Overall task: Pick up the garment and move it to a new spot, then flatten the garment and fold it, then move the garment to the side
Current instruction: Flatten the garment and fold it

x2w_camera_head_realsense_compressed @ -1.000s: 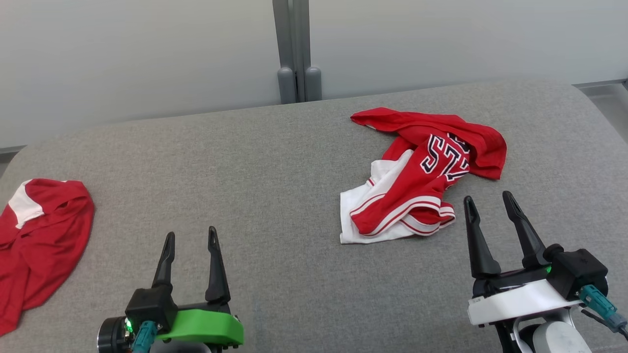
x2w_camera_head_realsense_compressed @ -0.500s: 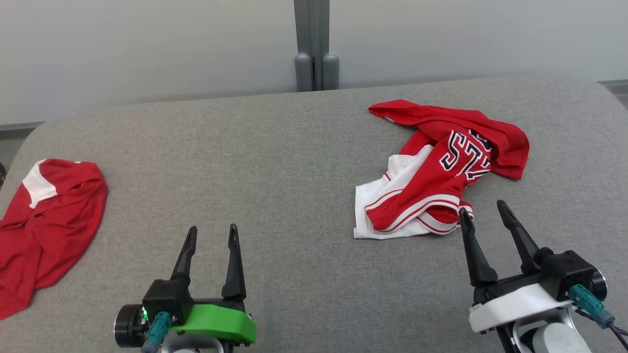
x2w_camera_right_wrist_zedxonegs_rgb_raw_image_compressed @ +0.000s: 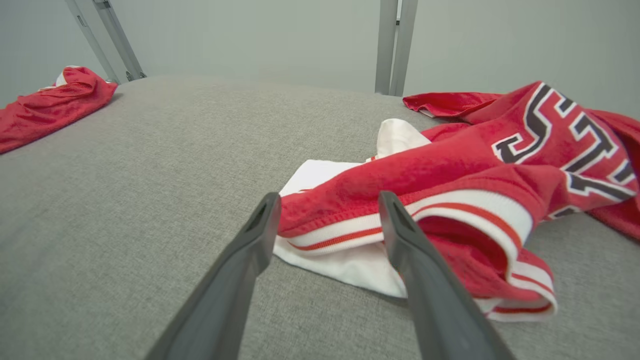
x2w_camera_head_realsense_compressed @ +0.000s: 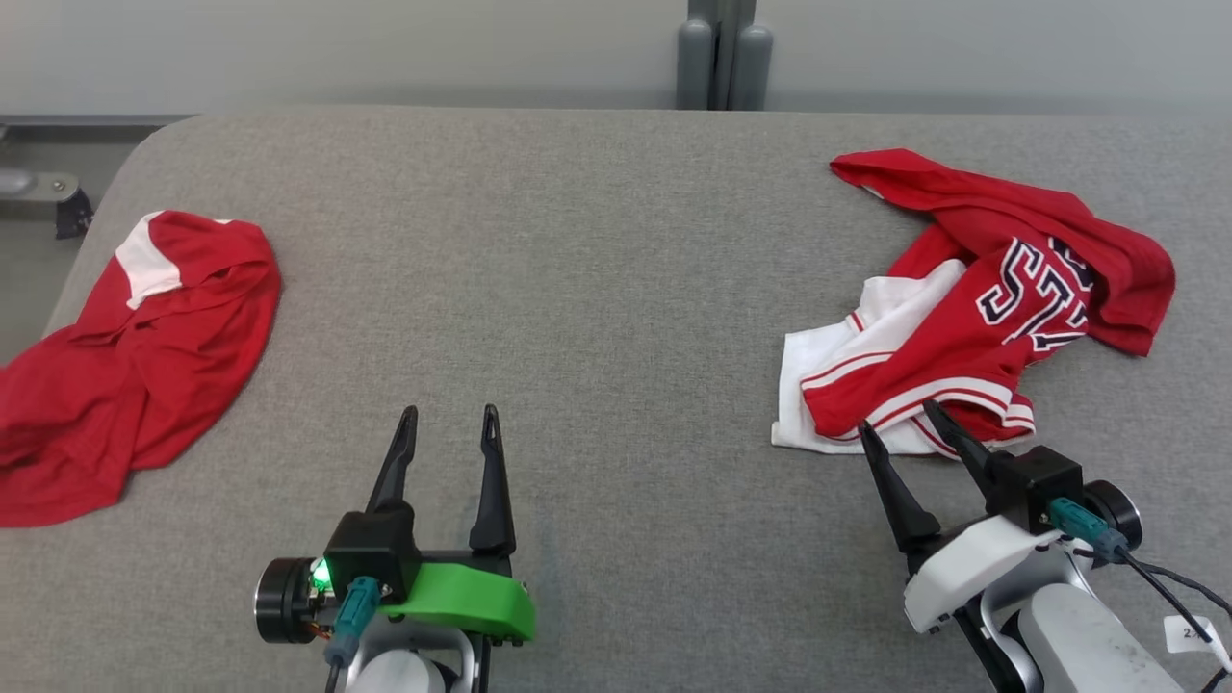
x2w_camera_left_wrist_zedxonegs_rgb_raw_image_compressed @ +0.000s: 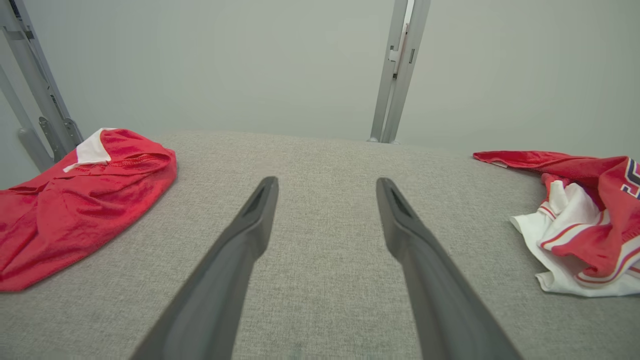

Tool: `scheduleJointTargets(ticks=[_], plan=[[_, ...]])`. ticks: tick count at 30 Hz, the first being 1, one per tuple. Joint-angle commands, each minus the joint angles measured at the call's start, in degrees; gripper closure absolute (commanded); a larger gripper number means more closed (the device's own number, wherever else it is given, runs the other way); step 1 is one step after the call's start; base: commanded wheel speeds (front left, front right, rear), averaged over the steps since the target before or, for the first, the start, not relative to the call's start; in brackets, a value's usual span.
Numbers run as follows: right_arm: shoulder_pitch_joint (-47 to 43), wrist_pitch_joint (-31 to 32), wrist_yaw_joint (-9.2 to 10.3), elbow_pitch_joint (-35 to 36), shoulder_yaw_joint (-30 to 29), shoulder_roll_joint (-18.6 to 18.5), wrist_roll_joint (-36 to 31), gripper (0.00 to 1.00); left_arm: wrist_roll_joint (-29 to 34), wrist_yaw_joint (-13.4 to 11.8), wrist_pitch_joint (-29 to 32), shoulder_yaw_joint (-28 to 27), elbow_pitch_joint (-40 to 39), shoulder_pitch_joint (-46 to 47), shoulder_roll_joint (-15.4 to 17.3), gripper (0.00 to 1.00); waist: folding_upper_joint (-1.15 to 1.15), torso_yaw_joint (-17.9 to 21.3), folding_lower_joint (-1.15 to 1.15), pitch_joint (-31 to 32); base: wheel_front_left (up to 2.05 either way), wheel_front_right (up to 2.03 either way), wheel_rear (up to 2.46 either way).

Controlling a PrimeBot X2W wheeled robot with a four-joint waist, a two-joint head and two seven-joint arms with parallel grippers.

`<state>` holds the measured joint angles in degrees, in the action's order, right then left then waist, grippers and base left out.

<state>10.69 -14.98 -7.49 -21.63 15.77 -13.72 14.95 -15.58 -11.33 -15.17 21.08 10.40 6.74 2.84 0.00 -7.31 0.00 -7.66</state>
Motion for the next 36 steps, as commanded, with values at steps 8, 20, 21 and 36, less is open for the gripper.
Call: scheduleJointTargets(ticks=[8, 20, 21, 36], plan=[[5.4, -0.1, -0.01, -8.5, 3.5, -2.7, 2.4, 0.00, -2.3, -2.3, 0.0, 2.6, -0.9, 1.8, 0.1, 0.00, 0.00, -5.4, 0.00, -3.2, 0.00, 0.00, 0.00], [7.4, -0.3, -0.01, -9.3, 2.3, -1.1, 5.2, 1.00, -2.5, -2.3, 0.0, 3.2, -0.4, 0.6, 0.1, 0.00, 0.00, -6.4, 0.00, -1.4, 0.00, 0.00, 0.00], [7.1, -0.3, -0.01, -7.9, 2.2, -1.0, 5.3, 1.00, -2.6, -2.2, 0.0, 3.2, -0.2, 0.4, 0.1, 0.00, 0.00, -6.3, 0.00, -0.9, 0.00, 0.00, 0.00], [20.7, 2.7, -0.01, 5.2, 3.4, -0.5, 4.8, 1.00, -5.0, -1.9, 0.0, 6.4, -1.0, 1.0, 0.1, 0.00, 0.00, -9.5, 0.00, -1.2, 0.00, 0.00, 0.00]])
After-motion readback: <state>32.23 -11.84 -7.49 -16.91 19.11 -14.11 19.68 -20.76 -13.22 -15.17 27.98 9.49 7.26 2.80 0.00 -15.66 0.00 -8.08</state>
